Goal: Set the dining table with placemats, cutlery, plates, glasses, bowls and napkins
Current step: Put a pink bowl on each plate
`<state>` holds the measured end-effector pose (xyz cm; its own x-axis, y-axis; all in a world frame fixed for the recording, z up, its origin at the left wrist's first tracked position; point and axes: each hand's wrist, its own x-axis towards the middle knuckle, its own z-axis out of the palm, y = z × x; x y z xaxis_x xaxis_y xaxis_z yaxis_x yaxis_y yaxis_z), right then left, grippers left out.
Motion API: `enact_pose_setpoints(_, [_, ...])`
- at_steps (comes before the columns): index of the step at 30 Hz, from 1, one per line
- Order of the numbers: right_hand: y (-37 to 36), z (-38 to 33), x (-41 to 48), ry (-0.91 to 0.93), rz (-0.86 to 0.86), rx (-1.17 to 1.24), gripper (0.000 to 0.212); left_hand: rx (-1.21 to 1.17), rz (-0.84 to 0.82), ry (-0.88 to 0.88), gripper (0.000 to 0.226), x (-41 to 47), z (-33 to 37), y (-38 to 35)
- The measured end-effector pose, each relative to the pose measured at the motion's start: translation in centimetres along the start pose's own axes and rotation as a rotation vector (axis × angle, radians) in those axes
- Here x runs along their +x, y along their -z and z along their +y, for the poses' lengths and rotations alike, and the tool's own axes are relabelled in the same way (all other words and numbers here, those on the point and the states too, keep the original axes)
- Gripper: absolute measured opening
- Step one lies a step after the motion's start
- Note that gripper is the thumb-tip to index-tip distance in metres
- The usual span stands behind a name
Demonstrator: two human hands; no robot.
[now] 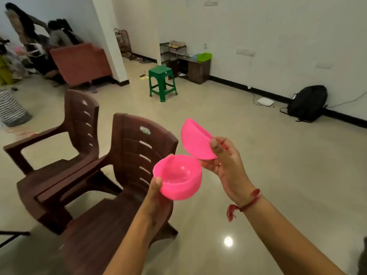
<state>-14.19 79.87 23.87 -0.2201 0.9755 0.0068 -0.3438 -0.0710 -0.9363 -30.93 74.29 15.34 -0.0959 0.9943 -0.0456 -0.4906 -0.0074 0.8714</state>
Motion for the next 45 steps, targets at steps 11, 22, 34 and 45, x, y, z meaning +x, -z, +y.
enact_pose_setpoints(11, [4.9, -4.0, 27.7, -0.05, -0.167, -0.063, 0.096, -0.009, 0.067, -0.113, 0.115, 26.5, 2.5, -4.2])
enact_pose_setpoints(22, [-1.8, -1.7, 58.5, -0.263, -0.778, -0.131, 0.066, -0.023, 0.601, -0.353, 0.12, 48.3, 5.6, 0.3])
enact_pose_setpoints(34, [-24.7, 8.8, 79.8, -0.393, -1.116, -0.03, 0.084, 0.008, 1.076, -0.638, 0.11, 62.8, 15.5, 16.9])
enact_pose_setpoints(45, [-46.6, 16.4, 95.2, -0.266, -1.336, 0.028, 0.087, 0.103, 1.249, -0.754, 0.111, 73.6, 28.7, 36.1])
